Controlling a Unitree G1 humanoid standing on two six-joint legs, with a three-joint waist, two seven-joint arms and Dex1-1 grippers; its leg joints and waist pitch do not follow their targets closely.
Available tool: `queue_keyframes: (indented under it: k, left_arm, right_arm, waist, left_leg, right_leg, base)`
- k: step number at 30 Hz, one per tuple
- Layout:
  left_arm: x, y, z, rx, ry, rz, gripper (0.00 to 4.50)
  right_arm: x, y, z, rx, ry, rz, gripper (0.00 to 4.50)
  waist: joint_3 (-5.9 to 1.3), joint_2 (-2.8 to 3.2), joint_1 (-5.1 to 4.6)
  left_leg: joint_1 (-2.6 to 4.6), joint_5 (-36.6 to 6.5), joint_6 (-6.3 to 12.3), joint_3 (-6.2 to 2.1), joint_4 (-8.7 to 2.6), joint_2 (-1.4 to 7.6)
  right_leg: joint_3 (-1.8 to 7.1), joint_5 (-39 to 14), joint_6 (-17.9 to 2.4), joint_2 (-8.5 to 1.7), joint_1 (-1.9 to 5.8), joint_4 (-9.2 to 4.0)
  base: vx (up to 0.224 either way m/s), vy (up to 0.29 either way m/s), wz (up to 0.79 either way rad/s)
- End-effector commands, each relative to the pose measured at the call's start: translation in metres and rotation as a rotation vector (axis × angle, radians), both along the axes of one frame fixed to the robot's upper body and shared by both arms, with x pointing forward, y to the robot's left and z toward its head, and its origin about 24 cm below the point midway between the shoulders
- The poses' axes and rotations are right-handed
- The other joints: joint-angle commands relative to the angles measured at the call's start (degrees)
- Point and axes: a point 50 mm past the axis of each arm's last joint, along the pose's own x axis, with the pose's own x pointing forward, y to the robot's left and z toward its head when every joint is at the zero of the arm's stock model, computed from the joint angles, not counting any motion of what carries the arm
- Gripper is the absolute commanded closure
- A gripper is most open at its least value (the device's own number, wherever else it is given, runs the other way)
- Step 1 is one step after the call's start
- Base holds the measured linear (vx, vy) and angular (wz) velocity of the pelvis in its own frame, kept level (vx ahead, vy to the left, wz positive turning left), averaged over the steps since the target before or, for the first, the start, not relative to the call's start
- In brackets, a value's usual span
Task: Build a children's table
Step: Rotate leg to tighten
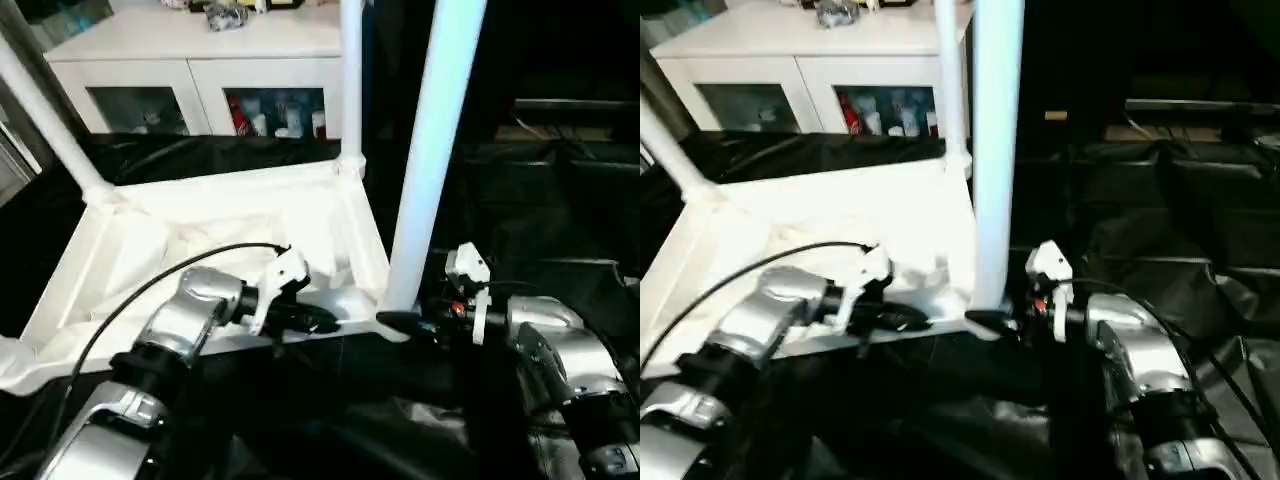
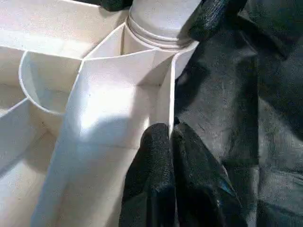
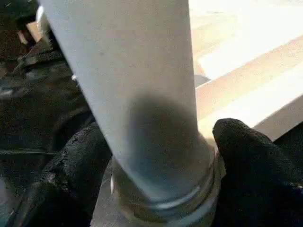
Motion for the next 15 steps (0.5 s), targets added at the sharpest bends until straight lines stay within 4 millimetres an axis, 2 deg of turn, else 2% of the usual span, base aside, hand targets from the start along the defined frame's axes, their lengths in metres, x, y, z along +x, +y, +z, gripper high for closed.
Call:
queue_keyframes:
  k: [1,4,5,8,9,10,14,15]
  left_arm:
    - [0.004,0.004,0.012,-0.017,-0.041,-0.003,4.50]
    - [0.004,0.004,0.013,-0.020,-0.047,-0.001,4.50]
    - [0.004,0.004,0.014,-0.021,-0.047,-0.001,4.50]
    - [0.005,0.002,0.014,-0.021,-0.067,0.011,4.50]
    - [0.007,0.001,0.014,-0.018,-0.080,0.026,4.50]
    - [0.008,0.000,0.013,-0.011,-0.097,0.040,4.50]
    - [0.020,-0.005,0.008,0.036,-0.152,0.184,4.50]
    - [0.023,-0.007,0.008,0.033,-0.167,0.231,4.50]
  right_arm:
    - [-0.004,0.002,-0.007,-0.013,0.036,0.011,0.89]
    - [-0.003,0.006,-0.006,0.004,0.038,0.008,0.89]
    - [-0.004,0.007,-0.006,0.007,0.040,0.010,1.17]
    - [-0.006,0.010,-0.006,0.020,0.049,0.021,1.31]
    - [-0.007,0.012,-0.007,0.023,0.052,0.022,1.57]
    - [-0.008,0.013,-0.009,0.025,0.055,0.019,1.57]
    - [-0.008,0.018,-0.019,0.001,0.040,-0.077,1.82]
    - [-0.006,0.019,-0.022,-0.005,0.034,-0.119,1.86]
  waist:
    - [-3.70,-1.16,0.22]
    - [-3.72,-1.30,0.27]
    - [-3.73,-1.30,0.27]
    - [-3.70,-1.31,0.27]
    - [-3.69,-1.34,0.26]
    - [-3.68,-1.32,0.31]
    - [-3.50,-1.37,0.25]
    - [-3.32,-1.49,0.21]
  left_leg:
    - [1.72,-8.64,6.13,-2.21,-3.81,4.28]
    - [1.69,-8.02,6.42,-2.17,-3.72,4.21]
    - [1.69,-8.06,6.41,-2.17,-3.70,4.21]
    - [1.66,-8.27,6.27,-2.18,-3.72,4.20]
    - [1.65,-8.15,6.30,-2.22,-3.73,4.22]
    - [1.66,-8.13,6.30,-2.22,-3.75,4.24]
    - [1.82,-9.83,5.08,-2.24,-3.98,4.31]
    - [1.92,-11.14,4.39,-2.20,-4.13,4.23]
  right_leg:
    - [2.29,-2.84,-15.37,-4.21,2.21,-3.46]
    - [2.24,-2.48,-15.52,-4.19,2.20,-3.42]
    - [2.26,-2.55,-15.51,-4.20,2.20,-3.42]
    - [2.25,-3.14,-15.31,-4.17,2.25,-3.48]
    - [2.25,-3.14,-15.18,-4.16,2.26,-3.43]
    - [2.26,-3.27,-15.09,-4.18,2.22,-3.50]
    - [2.34,-5.77,-14.56,-4.24,2.00,-3.87]
    - [2.40,-7.89,-14.24,-4.30,1.97,-4.18]
  base:
    - [0.000,0.000,0.00]
    - [0.000,0.000,0.00]
    - [0.000,0.000,0.00]
    - [0.000,0.000,0.00]
    - [0.000,0.000,0.00]
    - [0.000,0.000,0.00]
    - [0.000,0.000,0.00]
    - [0.000,0.000,0.00]
